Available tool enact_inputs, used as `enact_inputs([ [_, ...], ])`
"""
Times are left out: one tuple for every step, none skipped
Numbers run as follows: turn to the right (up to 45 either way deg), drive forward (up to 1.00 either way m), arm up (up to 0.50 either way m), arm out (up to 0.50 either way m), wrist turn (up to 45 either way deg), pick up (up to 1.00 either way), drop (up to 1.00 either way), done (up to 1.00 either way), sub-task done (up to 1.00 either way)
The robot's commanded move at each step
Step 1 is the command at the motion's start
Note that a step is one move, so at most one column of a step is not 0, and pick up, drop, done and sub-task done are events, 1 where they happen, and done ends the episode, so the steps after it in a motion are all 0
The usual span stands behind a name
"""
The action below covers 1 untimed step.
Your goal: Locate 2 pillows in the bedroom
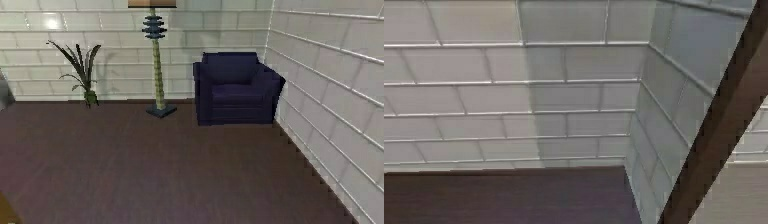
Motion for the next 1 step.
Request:
enact_inputs([
  [45.0,0.0,0.0,0.0,0.0,0.0,0.0,0.0,0.0],
])
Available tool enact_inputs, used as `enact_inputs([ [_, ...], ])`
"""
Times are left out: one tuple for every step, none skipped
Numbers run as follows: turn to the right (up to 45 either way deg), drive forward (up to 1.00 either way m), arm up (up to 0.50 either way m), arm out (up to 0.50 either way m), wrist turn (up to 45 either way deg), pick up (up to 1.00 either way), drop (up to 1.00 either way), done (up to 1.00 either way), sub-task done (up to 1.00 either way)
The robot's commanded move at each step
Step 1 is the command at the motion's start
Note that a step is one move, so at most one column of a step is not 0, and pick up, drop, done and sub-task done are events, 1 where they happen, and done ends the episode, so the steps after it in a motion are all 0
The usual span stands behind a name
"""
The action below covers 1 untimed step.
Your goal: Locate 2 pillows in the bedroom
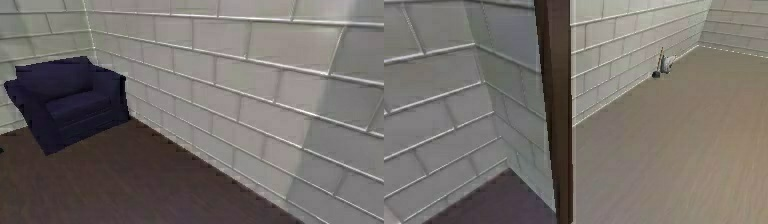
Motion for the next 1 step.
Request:
enact_inputs([
  [21.0,0.0,0.0,0.0,0.0,0.0,0.0,0.0,0.0],
])
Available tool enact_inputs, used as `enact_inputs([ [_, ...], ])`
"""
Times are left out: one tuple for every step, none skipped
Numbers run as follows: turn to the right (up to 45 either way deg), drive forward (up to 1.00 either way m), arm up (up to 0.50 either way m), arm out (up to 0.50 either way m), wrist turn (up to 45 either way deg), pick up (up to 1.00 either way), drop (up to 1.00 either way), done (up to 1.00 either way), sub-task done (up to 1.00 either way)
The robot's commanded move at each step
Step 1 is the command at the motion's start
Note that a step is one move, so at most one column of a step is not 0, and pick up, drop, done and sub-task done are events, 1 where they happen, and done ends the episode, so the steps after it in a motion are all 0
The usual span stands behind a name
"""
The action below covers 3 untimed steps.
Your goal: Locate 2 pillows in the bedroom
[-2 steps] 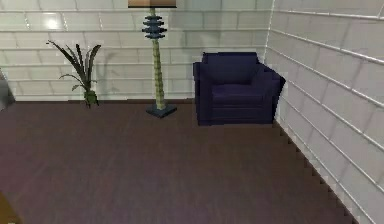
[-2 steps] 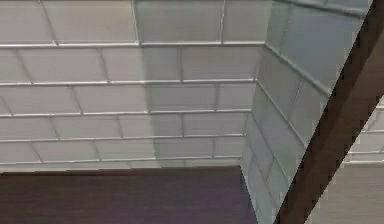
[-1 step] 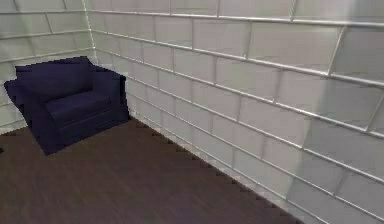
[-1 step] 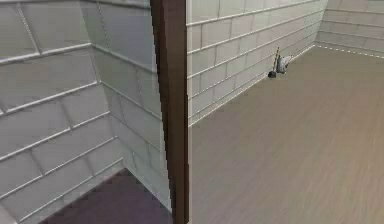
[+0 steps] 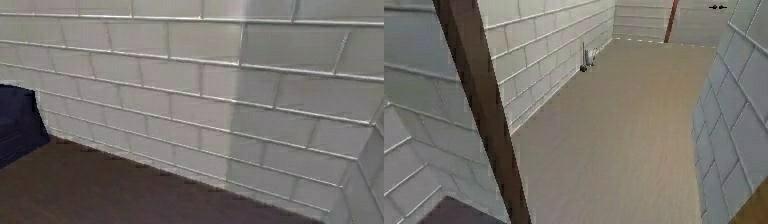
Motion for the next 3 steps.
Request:
enact_inputs([
  [0.0,0.3,0.0,0.0,0.0,0.0,0.0,0.0,0.0],
  [-45.0,0.0,0.0,0.0,0.0,0.0,0.0,0.0,0.0],
  [-15.0,0.0,0.0,0.0,0.0,0.0,0.0,0.0,0.0],
])
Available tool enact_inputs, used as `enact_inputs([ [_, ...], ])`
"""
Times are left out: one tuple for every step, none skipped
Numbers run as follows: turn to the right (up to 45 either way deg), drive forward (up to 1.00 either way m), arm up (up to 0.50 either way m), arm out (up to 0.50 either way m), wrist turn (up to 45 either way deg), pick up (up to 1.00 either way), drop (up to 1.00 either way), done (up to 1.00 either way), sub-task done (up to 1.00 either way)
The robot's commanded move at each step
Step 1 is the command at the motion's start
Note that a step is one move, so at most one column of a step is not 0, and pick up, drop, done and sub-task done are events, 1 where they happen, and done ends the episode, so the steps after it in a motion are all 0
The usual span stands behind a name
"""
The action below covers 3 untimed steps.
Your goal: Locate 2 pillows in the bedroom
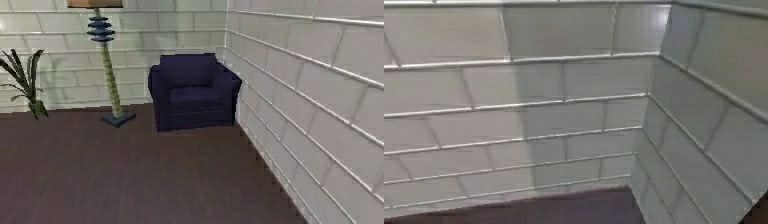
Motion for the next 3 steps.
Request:
enact_inputs([
  [0.0,0.15,0.0,0.0,0.0,0.0,0.0,0.0,0.0],
  [-36.0,0.0,0.0,0.0,0.0,0.0,0.0,0.0,0.0],
  [0.0,0.5,0.0,0.0,0.0,0.0,0.0,0.0,0.0],
])
